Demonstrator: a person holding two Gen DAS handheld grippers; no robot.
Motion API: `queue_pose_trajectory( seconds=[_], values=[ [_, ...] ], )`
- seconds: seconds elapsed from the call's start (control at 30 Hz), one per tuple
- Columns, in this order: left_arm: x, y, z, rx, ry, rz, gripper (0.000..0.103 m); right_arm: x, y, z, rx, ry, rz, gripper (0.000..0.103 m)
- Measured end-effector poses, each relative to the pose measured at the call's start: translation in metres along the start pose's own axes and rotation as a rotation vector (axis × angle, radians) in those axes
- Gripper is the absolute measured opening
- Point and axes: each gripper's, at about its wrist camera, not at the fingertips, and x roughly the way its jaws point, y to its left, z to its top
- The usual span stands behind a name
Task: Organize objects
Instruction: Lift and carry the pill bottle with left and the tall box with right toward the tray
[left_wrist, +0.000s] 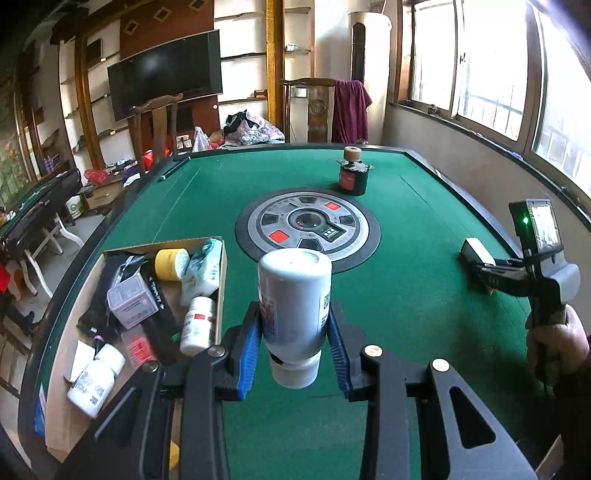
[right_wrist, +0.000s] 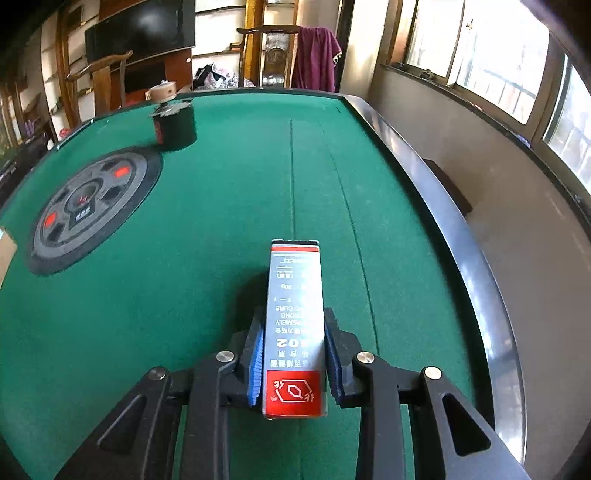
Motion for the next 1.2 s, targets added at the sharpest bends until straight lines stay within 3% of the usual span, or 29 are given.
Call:
queue_pose_trajectory(
  seconds=[0.57, 1.2],
  values=[
    [-0.010, 0.009, -0.009, -0.022, -0.017, -0.026, 0.034, -0.033, 0.026, -0.037, -0.031, 0.026, 0.077, 0.030],
    [-0.015, 0.020, -0.022, -0.049, -0.002, -0.045, 0.034, -0.066, 0.074, -0.049, -0.088, 0.007, 0.179, 0.030]
  ],
)
